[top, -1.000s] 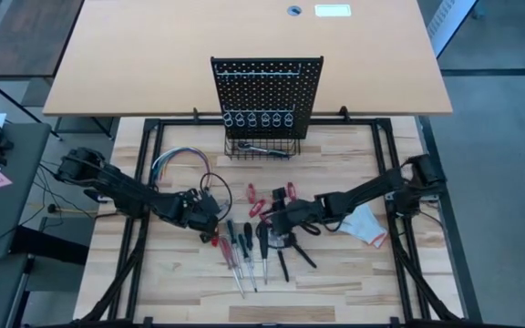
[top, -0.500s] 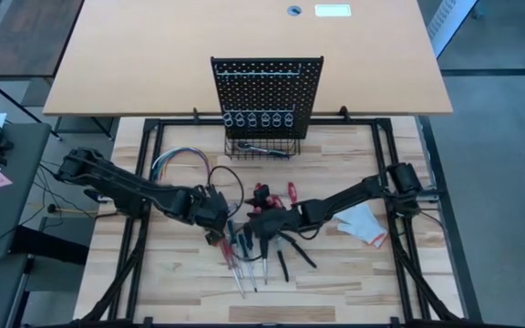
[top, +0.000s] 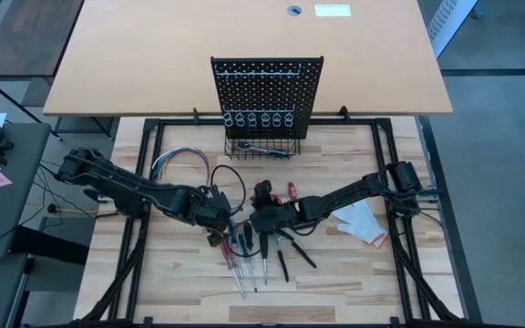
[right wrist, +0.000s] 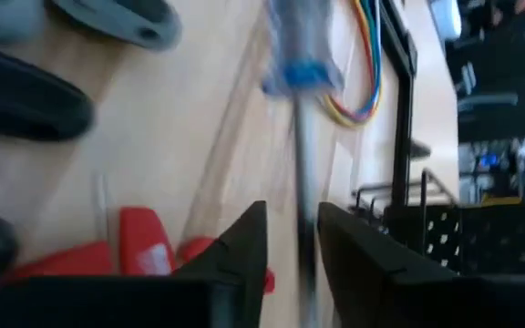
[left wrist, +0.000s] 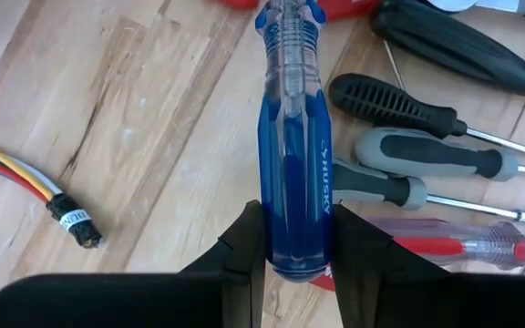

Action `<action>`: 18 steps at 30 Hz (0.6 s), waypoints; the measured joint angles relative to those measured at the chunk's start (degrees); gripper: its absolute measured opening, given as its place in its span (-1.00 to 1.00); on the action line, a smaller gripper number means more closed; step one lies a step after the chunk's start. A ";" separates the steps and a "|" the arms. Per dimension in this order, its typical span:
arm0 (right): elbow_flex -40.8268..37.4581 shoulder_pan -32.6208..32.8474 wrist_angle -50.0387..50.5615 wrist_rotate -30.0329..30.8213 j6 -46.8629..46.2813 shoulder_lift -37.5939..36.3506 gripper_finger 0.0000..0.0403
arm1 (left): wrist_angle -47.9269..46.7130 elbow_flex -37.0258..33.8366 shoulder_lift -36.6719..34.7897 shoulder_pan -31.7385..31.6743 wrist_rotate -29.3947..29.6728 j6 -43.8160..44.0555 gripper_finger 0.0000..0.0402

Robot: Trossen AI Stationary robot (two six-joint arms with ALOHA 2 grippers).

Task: Hang tools onto peg board
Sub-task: Hang the blue screwdriver on the pegboard

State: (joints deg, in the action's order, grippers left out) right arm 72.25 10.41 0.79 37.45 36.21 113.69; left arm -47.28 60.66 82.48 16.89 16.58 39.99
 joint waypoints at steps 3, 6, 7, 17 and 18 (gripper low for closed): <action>0.00 -0.75 0.99 0.02 -1.29 0.00 -0.58 | -0.03 0.00 0.00 0.06 0.02 0.15 -0.63; 0.00 -0.98 1.42 -0.06 -1.47 0.00 -0.66 | -0.02 0.00 0.00 0.06 0.00 0.24 -0.63; 0.00 -0.96 1.70 -0.14 -1.77 0.00 -0.71 | -0.01 0.00 0.00 0.06 0.02 0.29 -0.63; -0.94 -1.15 7.63 -6.34 -14.98 -1.70 -0.97 | 0.10 0.04 -0.03 0.21 2.58 -1.46 -0.33; -2.25 -1.47 7.90 -6.77 -16.61 -2.43 -0.97 | -0.50 0.04 -0.02 0.26 2.94 -2.47 -0.23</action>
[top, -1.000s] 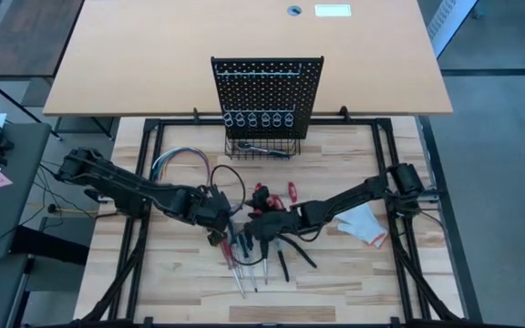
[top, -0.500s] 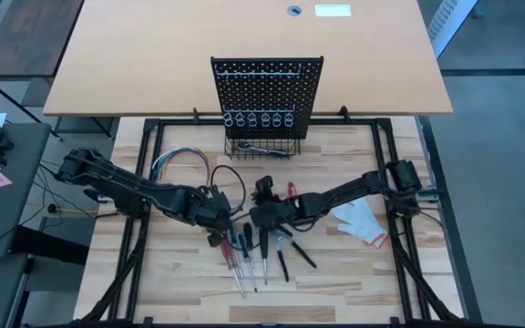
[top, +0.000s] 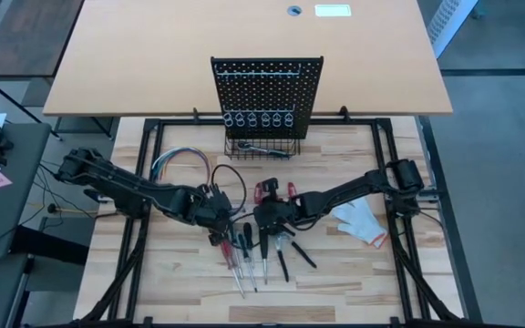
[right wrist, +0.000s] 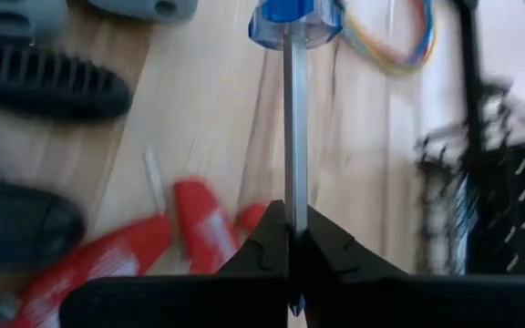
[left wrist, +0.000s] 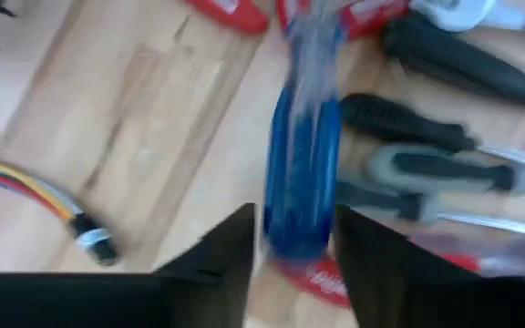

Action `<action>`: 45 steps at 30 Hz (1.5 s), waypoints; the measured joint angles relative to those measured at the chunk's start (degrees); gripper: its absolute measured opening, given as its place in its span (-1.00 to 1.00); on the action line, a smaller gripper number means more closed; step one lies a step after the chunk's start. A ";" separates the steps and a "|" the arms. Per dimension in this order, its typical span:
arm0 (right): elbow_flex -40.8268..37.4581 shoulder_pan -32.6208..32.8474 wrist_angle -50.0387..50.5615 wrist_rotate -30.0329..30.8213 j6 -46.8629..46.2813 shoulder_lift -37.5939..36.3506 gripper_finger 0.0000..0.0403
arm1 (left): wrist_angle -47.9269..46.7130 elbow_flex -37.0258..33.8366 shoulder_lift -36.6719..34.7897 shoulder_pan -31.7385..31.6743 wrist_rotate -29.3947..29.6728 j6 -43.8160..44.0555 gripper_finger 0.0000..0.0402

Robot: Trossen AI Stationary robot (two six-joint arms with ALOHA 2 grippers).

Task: Hang tools onto peg board
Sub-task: Hang the blue screwdriver on the pegboard

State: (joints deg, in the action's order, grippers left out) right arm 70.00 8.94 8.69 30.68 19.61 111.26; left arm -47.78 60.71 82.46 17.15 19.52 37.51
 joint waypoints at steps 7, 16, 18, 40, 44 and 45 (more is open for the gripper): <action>-17.82 -2.17 -13.05 -2.06 -10.41 -11.50 -0.97 | -6.14 -0.01 -0.22 2.70 14.09 2.63 0.12; -29.23 -4.67 -35.01 -2.10 -14.08 -31.10 -0.97 | 11.60 -7.10 0.10 9.74 36.79 6.03 0.14; -28.53 -6.61 -38.08 -2.09 -13.81 -34.49 -0.97 | 21.69 -10.66 0.11 11.37 40.32 3.55 0.14; -14.47 -29.82 -52.06 -14.31 -23.51 -26.90 -0.97 | 57.71 -22.73 0.11 12.83 39.91 -15.18 0.15; -14.47 -31.59 -54.47 -14.28 -24.34 -25.41 -0.97 | 57.74 -22.73 0.13 12.85 39.67 -15.13 0.15; -14.46 -32.02 -55.04 -14.26 -24.36 -25.03 -0.97 | 57.64 -22.75 0.13 12.85 39.66 -14.95 0.15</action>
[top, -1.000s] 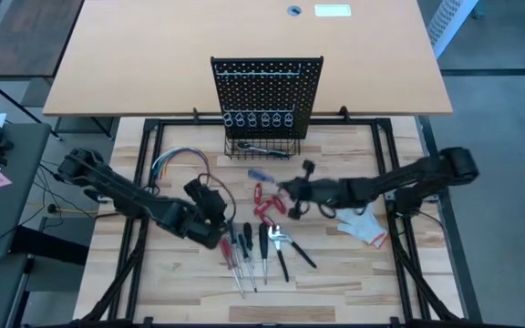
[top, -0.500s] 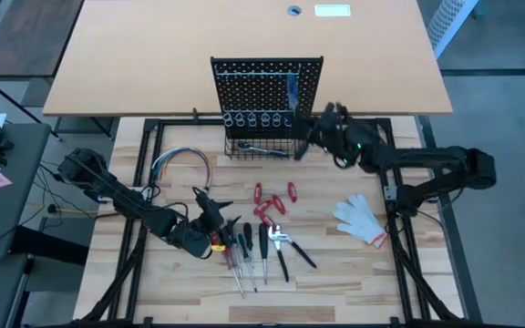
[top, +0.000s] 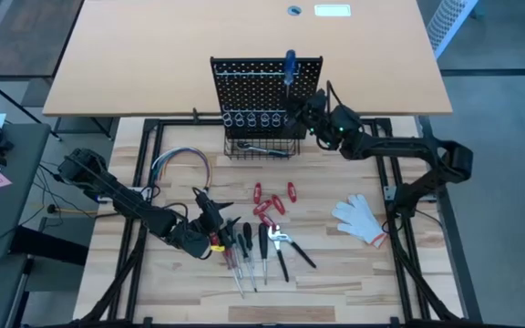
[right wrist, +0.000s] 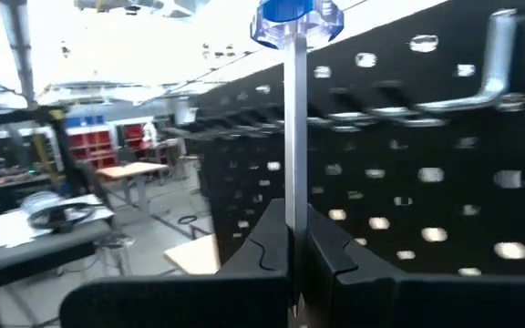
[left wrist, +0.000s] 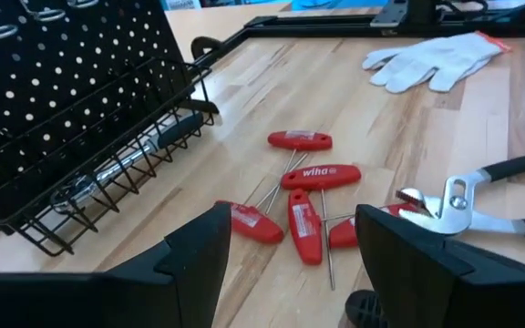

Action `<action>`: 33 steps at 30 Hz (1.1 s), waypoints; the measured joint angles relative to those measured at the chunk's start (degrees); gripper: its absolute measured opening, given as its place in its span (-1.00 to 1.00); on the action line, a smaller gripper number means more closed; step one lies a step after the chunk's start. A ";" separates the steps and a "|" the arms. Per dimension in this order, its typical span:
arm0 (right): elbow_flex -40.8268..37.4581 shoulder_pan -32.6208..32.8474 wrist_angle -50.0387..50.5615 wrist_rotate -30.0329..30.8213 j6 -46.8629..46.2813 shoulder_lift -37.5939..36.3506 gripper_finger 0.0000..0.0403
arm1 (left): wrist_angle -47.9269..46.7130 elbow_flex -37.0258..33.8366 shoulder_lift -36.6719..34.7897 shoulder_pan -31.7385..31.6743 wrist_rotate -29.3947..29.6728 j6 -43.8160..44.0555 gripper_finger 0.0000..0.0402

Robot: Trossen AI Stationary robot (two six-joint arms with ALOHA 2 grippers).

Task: Hang tools onto peg board
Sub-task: Hang the blue screwdriver on the pegboard

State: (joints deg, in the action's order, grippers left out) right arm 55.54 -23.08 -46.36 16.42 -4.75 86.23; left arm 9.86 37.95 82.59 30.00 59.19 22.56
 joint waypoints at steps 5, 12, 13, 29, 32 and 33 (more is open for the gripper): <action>0.93 -1.67 -0.17 0.07 0.01 0.40 -0.97 | 0.08 0.02 0.02 0.00 -0.19 0.22 0.15; 1.60 -2.63 3.08 0.03 -0.27 0.35 -0.97 | 0.34 0.02 0.02 0.00 -0.18 0.20 0.15; 1.62 -2.83 3.76 0.03 -0.28 0.39 -0.97 | 0.26 0.02 0.02 0.00 -0.17 0.20 0.15; 1.58 -3.22 5.53 0.16 2.15 4.90 -0.81 | 0.05 0.02 0.02 0.00 -0.62 0.57 0.15; 1.35 -3.09 7.90 -0.19 3.61 4.89 -0.66 | 0.05 0.02 0.02 0.00 -1.37 0.59 0.15; 1.44 -3.11 7.91 -0.18 3.74 4.55 -0.59 | 0.11 0.02 0.02 0.00 -1.49 0.59 0.15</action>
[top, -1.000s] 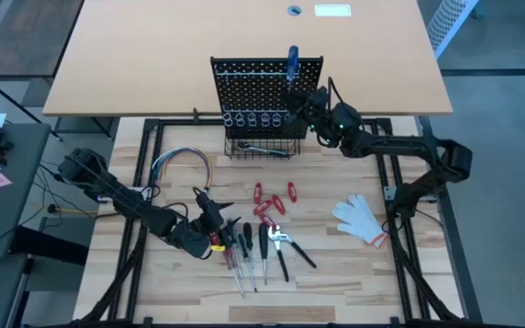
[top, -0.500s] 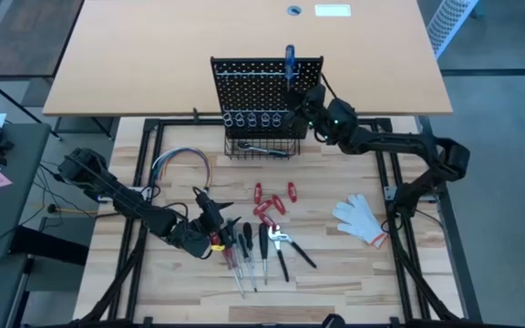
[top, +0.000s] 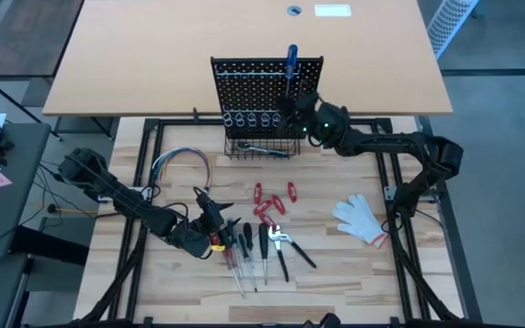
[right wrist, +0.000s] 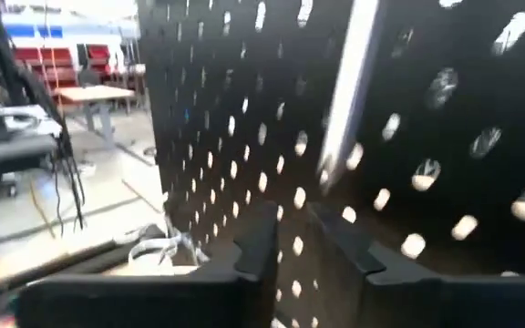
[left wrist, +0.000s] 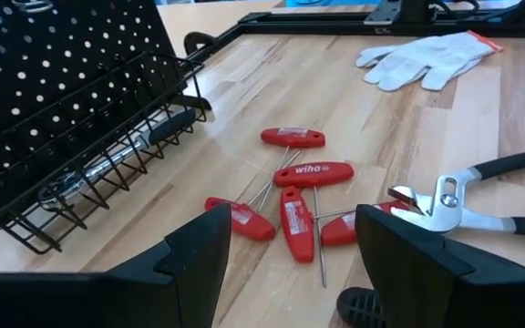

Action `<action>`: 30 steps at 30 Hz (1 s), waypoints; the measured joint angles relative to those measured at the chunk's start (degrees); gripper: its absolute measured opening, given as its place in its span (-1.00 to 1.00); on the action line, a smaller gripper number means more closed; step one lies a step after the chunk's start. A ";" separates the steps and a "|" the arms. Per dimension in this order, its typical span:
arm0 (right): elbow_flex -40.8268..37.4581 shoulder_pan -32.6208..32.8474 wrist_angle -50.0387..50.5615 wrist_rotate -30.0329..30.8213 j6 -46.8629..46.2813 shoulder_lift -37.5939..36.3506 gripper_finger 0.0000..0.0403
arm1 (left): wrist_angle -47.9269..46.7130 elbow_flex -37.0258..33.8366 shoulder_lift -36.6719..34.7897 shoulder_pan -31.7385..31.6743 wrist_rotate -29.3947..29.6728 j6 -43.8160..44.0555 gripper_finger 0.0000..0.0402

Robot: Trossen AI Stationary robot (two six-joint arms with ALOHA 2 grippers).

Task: Hang tools onto peg board
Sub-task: Hang the blue screwdriver on the pegboard, then put the slip-joint pliers into the black wire on the pegboard

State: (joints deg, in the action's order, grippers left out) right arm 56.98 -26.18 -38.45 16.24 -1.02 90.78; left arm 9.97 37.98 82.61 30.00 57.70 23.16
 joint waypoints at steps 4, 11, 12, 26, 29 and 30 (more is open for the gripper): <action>0.18 -0.27 4.24 0.16 1.27 -1.73 -0.29 | -0.07 0.00 0.00 0.00 -0.11 0.07 0.15; 0.14 0.60 16.71 0.23 5.44 -8.66 0.09 | -0.17 0.00 0.00 -0.02 -0.21 0.13 0.15; 0.16 0.60 19.11 0.25 5.49 -9.82 0.11 | -0.19 0.00 0.00 0.00 -0.21 0.18 0.15; -3.07 11.41 53.36 0.38 4.85 -25.39 0.06 | -0.37 0.00 0.00 -0.01 -0.18 0.21 0.15; -7.84 19.65 52.85 0.41 1.55 -27.91 0.05 | -0.54 0.00 0.00 -0.01 -0.83 0.22 0.15; -9.68 22.89 51.78 0.57 0.13 -28.37 0.04 | -0.56 0.00 0.00 0.00 -1.21 0.21 0.15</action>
State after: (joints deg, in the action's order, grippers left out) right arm 47.30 -3.29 13.34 16.81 -0.89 62.41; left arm 9.41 37.98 82.61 29.99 56.49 23.37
